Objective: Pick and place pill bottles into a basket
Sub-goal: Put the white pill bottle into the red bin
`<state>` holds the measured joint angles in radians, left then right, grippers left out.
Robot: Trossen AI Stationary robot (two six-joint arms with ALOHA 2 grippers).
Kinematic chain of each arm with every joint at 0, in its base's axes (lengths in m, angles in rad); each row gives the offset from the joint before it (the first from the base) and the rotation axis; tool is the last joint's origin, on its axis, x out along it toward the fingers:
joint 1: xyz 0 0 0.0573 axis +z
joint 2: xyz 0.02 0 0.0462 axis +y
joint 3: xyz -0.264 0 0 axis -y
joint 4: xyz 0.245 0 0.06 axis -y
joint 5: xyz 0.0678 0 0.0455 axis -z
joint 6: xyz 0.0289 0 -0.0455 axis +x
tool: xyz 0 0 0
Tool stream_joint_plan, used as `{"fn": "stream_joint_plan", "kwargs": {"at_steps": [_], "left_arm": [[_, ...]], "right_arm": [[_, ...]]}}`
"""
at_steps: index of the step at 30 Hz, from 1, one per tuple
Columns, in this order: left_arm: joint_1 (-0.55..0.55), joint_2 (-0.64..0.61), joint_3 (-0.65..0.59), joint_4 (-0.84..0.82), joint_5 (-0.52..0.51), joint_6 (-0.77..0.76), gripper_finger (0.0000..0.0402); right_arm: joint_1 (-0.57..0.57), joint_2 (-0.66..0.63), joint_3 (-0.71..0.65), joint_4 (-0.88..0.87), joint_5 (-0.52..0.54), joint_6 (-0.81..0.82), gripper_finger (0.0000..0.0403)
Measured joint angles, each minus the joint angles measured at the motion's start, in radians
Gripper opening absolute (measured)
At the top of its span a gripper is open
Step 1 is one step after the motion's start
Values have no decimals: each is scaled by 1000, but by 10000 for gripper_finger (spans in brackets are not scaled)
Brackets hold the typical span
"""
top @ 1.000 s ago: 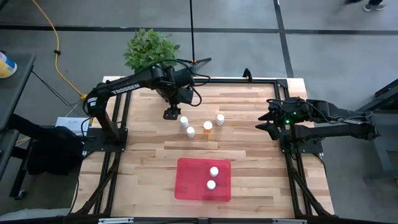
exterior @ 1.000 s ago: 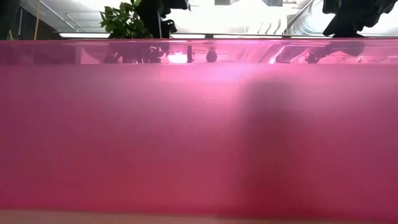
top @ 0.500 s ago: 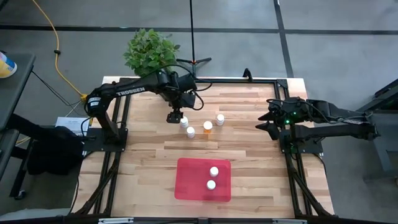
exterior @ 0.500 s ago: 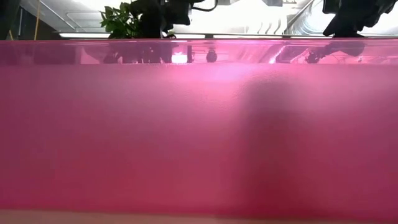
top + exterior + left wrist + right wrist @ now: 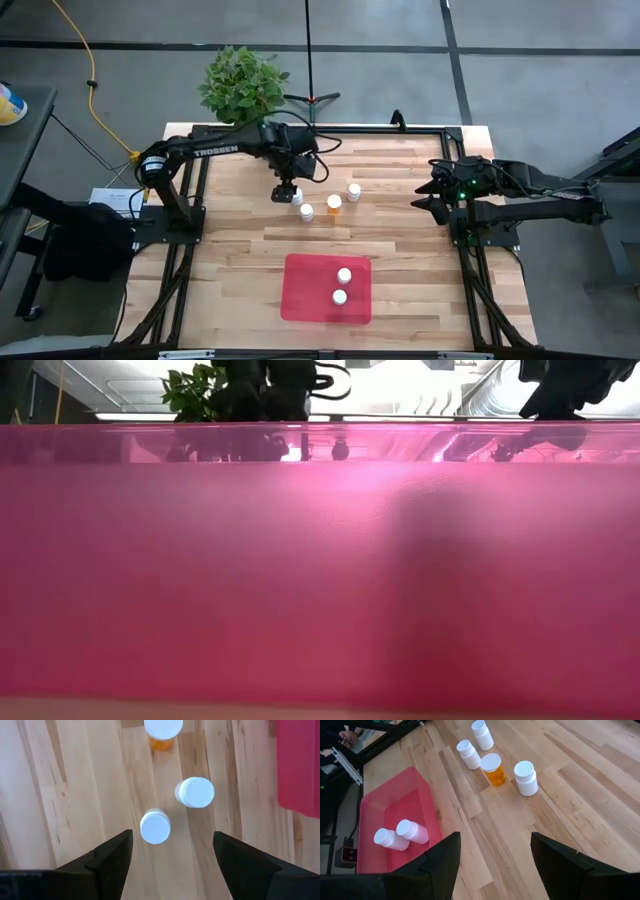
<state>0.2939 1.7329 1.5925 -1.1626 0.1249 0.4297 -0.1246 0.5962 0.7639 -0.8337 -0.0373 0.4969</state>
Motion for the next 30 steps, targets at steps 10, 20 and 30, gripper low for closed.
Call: {"fn": "stream_joint_plan", "kwargs": {"at_steps": [10, 20, 30], "left_arm": [[1, 0, -88, 49, 1, 0, 309], [1, 0, -169, 151, -2, 0, 309], [1, 0, -229, 223, -38, 5, 309]], "right_arm": [[0, 0, 0, 0, 0, 0, 232], [0, 0, 0, 0, 0, 0, 232], [0, 0, 0, 0, 0, 0, 232]]}}
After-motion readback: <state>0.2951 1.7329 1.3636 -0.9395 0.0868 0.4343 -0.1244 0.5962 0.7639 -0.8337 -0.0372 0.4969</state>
